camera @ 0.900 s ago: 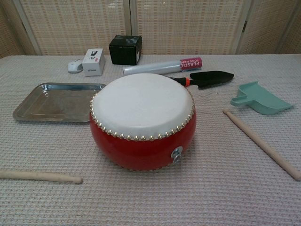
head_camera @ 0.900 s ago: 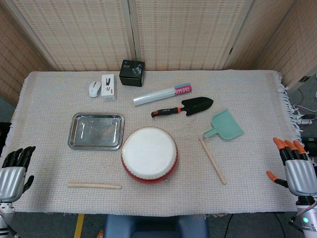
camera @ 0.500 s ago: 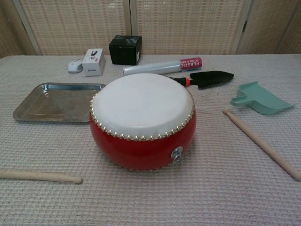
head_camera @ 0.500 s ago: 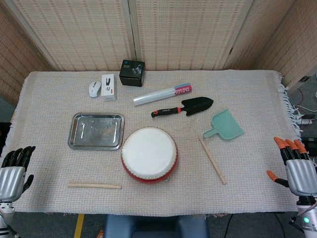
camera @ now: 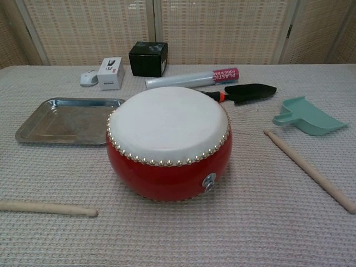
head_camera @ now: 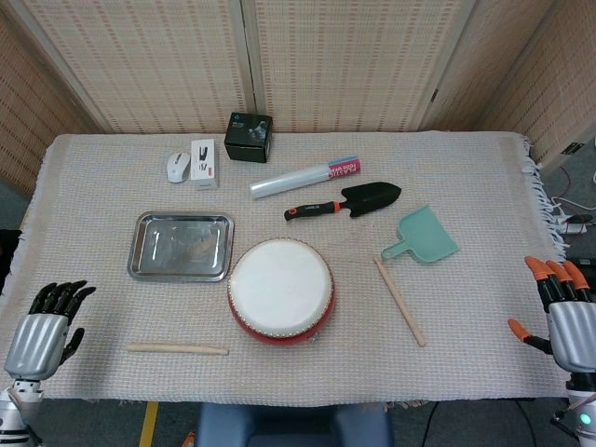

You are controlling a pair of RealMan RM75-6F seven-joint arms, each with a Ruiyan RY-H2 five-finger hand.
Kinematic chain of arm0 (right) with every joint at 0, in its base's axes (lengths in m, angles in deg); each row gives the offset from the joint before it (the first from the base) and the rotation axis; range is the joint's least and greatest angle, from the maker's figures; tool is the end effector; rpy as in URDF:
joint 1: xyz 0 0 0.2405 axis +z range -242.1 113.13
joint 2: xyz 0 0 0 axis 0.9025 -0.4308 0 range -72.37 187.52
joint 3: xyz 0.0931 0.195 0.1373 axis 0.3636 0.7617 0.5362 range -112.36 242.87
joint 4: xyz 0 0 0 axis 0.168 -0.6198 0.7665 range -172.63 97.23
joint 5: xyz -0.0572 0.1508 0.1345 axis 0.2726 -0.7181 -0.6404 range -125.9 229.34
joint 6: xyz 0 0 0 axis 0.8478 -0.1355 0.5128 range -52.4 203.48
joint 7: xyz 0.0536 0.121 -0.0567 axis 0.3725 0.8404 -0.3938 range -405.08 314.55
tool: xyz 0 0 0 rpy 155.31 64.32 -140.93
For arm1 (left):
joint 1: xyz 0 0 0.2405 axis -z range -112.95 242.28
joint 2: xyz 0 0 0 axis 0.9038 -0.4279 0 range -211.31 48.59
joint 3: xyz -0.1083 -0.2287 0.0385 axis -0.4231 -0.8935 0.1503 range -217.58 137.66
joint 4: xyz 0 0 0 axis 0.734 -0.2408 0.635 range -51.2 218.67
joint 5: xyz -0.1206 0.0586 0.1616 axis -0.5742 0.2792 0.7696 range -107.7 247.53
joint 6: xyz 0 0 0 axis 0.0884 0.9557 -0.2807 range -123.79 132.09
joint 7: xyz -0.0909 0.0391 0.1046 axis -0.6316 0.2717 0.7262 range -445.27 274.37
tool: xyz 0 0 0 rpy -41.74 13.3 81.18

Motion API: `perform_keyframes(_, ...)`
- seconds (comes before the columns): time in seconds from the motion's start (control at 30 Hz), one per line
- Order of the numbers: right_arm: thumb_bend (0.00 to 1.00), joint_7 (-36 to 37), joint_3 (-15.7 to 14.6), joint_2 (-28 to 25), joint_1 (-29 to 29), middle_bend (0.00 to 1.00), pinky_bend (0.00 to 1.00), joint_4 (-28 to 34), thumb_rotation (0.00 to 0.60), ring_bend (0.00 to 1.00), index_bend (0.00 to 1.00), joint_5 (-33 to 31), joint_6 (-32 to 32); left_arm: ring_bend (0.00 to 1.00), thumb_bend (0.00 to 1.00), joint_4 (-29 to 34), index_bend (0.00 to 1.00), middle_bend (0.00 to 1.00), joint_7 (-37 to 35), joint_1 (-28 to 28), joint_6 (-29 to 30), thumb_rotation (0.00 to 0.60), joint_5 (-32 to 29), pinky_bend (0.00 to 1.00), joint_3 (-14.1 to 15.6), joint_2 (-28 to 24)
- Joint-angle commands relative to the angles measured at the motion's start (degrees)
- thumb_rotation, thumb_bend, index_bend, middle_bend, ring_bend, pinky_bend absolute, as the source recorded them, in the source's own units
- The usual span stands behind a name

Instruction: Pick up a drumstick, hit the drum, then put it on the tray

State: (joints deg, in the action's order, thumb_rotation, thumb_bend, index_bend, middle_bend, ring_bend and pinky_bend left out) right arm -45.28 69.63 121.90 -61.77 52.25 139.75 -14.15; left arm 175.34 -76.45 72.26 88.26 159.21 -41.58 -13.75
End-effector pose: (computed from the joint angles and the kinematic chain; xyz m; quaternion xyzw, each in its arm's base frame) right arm -0.3138 -0.1746 0.1741 0.5828 -0.3478 0.4055 0.6123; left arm -0.2939 0.1901 0.1324 -0.6483 -0.3354 -0.3705 0.5744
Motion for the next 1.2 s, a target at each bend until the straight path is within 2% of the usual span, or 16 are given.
perform_keyframes(0.03,0.16,0.4,0.1,0.1,0.0,0.12,0.08,-0.3,0.600,0.00,0.04,0.1,-0.1,0.16,0.34,0.2,0.28,0.17,-1.1,2.3,-3.3,0.600,1.9,0.14,0.9,1.1)
perform_keyframes(0.27,0.16,1.7,0.1,0.0,-0.3,0.12,0.08,-1.0,0.600,0.00,0.04,0.1,-0.5,0.16,0.34,0.7,0.33,0.19,0.8,6.2,-9.9,0.600,4.3,0.14,2.7,3.9)
perform_keyframes(0.5,0.16,2.6,0.3,0.1,-0.1,0.12,0.08,-1.6,0.600,0.00,0.04,-0.1,-0.1,0.16,0.35,-1.4,0.38,0.20,0.8,9.0,-15.5,0.600,4.7,0.14,4.4,8.3)
perform_keyframes(0.8,0.16,3.2,0.3,0.2,0.2,0.12,0.08,-2.0,0.600,0.00,0.04,-0.3,0.5,0.17,0.36,-4.9,0.40,0.21,4.4,9.9,-18.3,0.600,1.9,0.14,4.5,14.2)
perform_keyframes(1.2,0.16,3.5,0.2,0.4,0.2,0.12,0.08,-2.0,0.600,0.00,0.05,-0.2,0.6,0.15,0.35,-4.3,0.39,0.20,9.9,9.9,-20.4,0.600,-4.2,0.13,3.7,18.6)
